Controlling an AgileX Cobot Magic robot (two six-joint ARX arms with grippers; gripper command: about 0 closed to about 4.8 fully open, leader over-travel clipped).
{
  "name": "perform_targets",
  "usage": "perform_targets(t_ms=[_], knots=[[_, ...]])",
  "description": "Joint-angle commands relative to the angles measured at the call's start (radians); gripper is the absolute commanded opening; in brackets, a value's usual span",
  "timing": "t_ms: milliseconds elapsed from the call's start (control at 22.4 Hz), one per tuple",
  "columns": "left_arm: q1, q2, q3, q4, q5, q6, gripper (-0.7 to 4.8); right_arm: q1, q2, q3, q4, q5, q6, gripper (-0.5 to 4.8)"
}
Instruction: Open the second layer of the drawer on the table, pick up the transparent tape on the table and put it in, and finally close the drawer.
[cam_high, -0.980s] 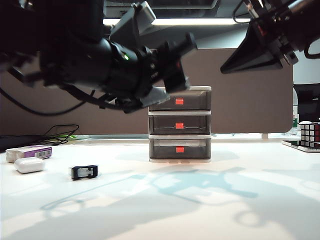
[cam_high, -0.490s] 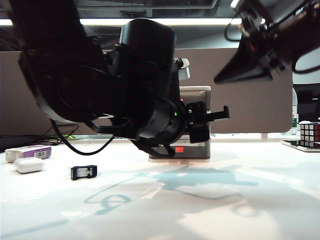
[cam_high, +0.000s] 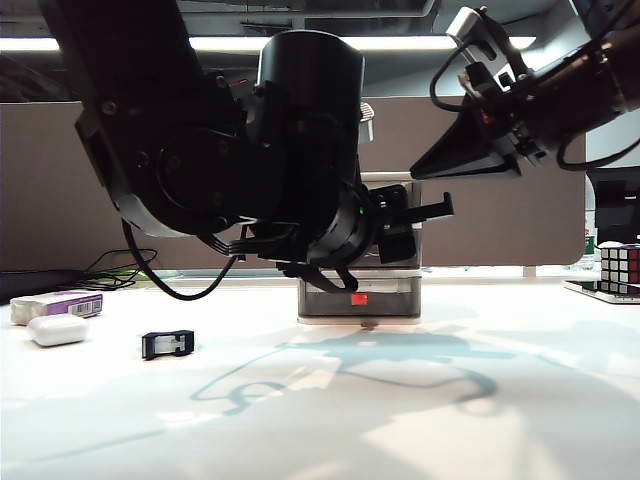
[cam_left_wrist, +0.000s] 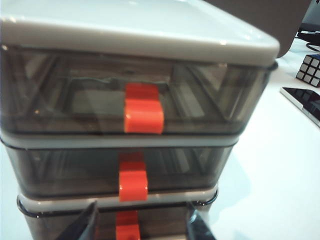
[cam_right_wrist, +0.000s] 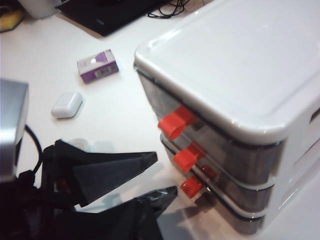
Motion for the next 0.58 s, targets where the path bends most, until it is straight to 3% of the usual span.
perform_targets(t_ms=[45,579], knots=[[0.001,-0.002,0.006,0.011,-0.022,0.001,2.14,0.000,0.018,0.036,0.017,-0.010,0.002,-0.05],[0.002,0.064,0.062,0.032,-0.044,0.002,2.09,0.002,0.035,0.065,0.022,-0.032,0.002,-0.05]])
